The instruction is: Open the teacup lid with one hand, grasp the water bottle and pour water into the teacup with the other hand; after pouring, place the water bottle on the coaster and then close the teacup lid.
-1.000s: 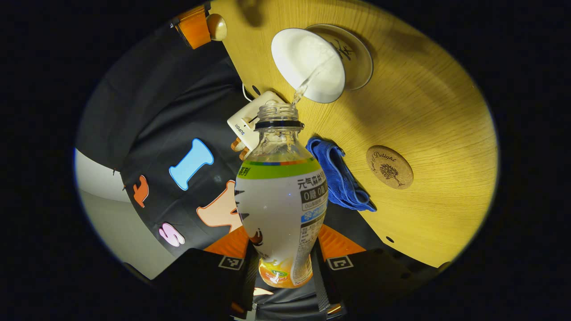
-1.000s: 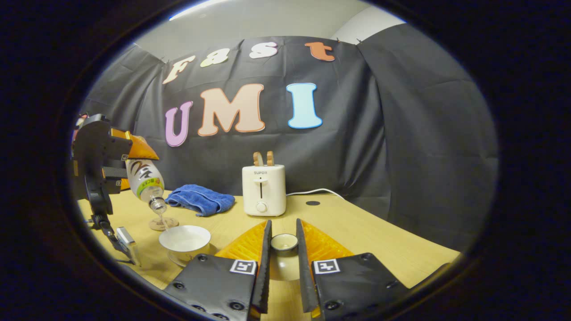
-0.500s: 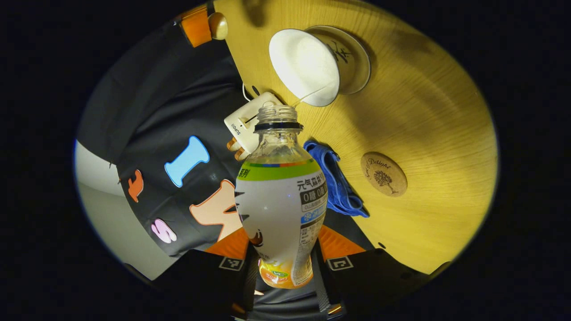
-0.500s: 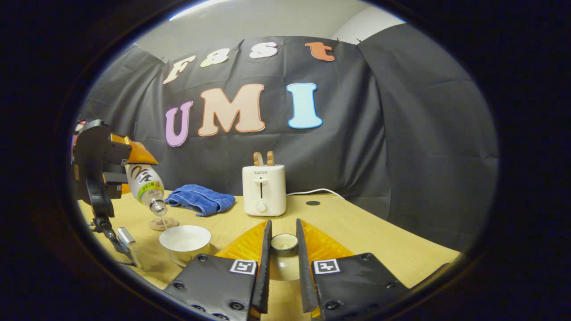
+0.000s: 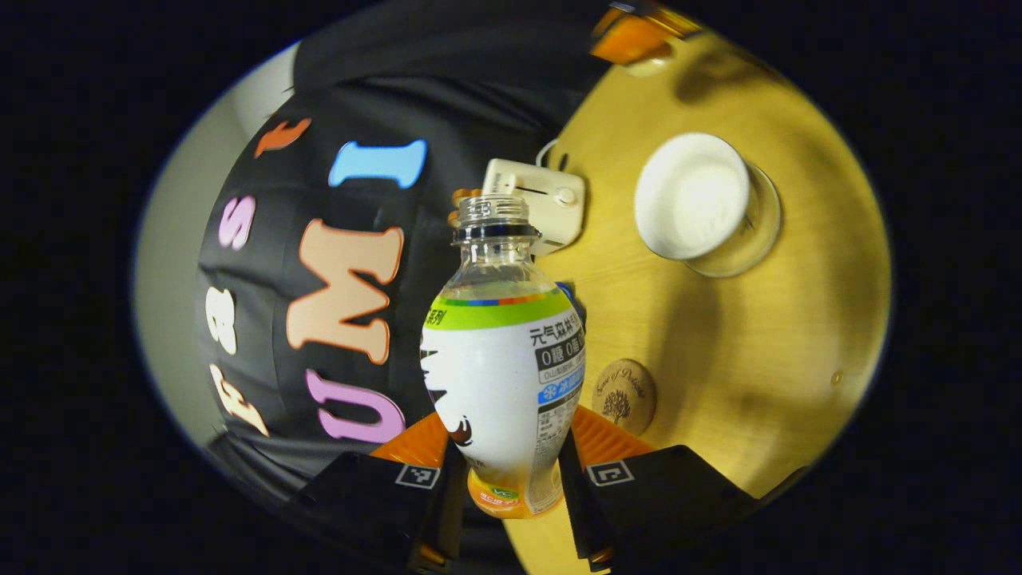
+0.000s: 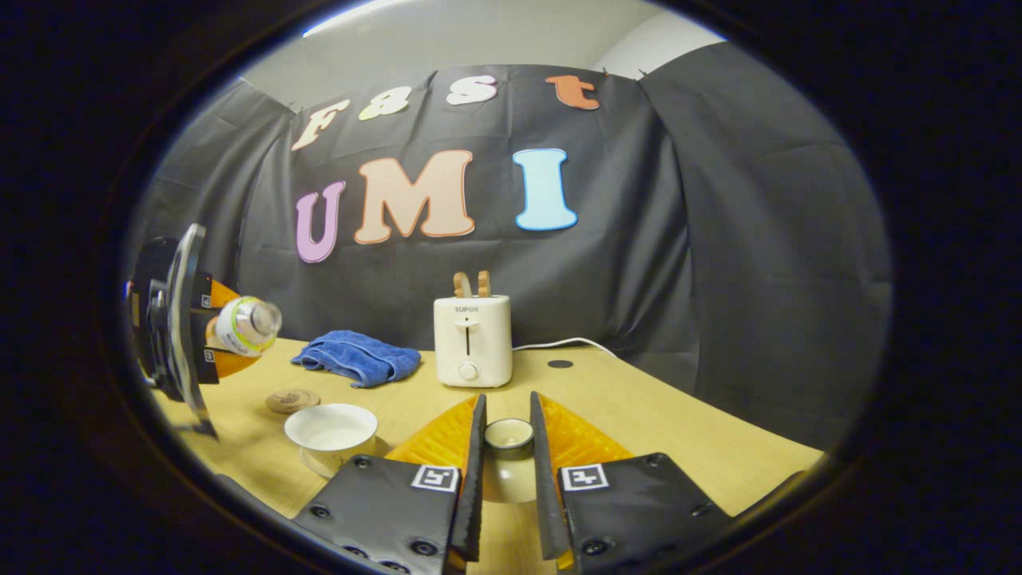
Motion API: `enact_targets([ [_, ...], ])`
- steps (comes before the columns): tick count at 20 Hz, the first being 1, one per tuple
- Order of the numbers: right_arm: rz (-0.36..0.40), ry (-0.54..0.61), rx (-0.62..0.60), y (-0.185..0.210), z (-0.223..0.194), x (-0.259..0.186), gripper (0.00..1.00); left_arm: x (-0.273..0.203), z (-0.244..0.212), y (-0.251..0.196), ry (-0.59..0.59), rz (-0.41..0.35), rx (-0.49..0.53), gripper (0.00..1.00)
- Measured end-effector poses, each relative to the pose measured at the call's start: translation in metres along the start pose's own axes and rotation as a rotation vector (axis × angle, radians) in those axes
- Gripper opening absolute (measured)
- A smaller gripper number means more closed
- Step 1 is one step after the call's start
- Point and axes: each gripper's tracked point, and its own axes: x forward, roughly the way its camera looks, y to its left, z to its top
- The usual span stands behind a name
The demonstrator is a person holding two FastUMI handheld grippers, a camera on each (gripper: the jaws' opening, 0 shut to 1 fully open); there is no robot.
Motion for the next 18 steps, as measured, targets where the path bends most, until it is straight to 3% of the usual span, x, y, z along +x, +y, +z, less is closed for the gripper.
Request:
enact_targets([
  [3, 0.000, 0.000, 0.000, 0.000, 0.000, 0.000, 0.34, 0.003, 0.005, 0.015, -0.057, 0.046, -0.331, 0.48],
  [6, -0.001, -0.001, 0.000, 0.000, 0.000, 0.000, 0.34, 0.006, 0.010, 0.022, -0.128, 0.058, -0.644, 0.51],
  [10, -0.004, 0.000, -0.001, -0.001, 0.000, 0.000, 0.33, 0.018, 0.010, 0.016, -0.197, 0.017, -0.977, 0.51],
  [13, -0.004, -0.001, -0.001, -0.001, 0.000, 0.000, 0.33, 0.031, 0.006, 0.007, -0.211, -0.018, -1.107, 0.51],
  [18, -0.004, -0.001, -0.001, -0.001, 0.000, 0.000, 0.33, 0.050, 0.001, -0.009, -0.207, -0.053, -1.144, 0.51],
])
